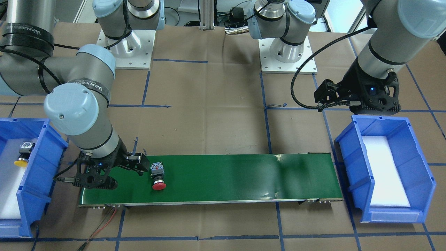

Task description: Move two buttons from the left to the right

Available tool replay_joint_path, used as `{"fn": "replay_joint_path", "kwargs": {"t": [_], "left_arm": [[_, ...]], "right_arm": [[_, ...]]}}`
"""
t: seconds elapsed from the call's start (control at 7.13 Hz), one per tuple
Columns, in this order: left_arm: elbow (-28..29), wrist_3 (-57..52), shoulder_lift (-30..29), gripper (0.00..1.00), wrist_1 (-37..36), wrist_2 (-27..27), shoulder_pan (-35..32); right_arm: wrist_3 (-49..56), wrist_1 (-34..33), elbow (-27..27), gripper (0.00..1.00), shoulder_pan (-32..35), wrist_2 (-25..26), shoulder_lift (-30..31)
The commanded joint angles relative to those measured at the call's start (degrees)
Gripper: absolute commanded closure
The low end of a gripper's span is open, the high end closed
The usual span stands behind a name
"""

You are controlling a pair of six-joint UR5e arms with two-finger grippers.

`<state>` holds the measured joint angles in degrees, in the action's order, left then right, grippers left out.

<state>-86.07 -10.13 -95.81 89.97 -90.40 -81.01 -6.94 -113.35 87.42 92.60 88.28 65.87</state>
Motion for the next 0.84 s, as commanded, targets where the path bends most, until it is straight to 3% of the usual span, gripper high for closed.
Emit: {"fn": "replay_joint_path", "kwargs": {"t": [0.0, 0.7], "left_arm": [[1.6, 4.8, -0.9, 0.01, 0.2, 0.3, -1.6], [7.8, 13.6, -5.5, 0.01, 1.4, 0.2, -7.9]], "right_arm": [[0.1, -0.1, 0.2, 0.00, 0.0, -0.4, -0.3], [0.2, -0.1, 0.3, 0.00, 0.0, -0.4, -3.3]]}}
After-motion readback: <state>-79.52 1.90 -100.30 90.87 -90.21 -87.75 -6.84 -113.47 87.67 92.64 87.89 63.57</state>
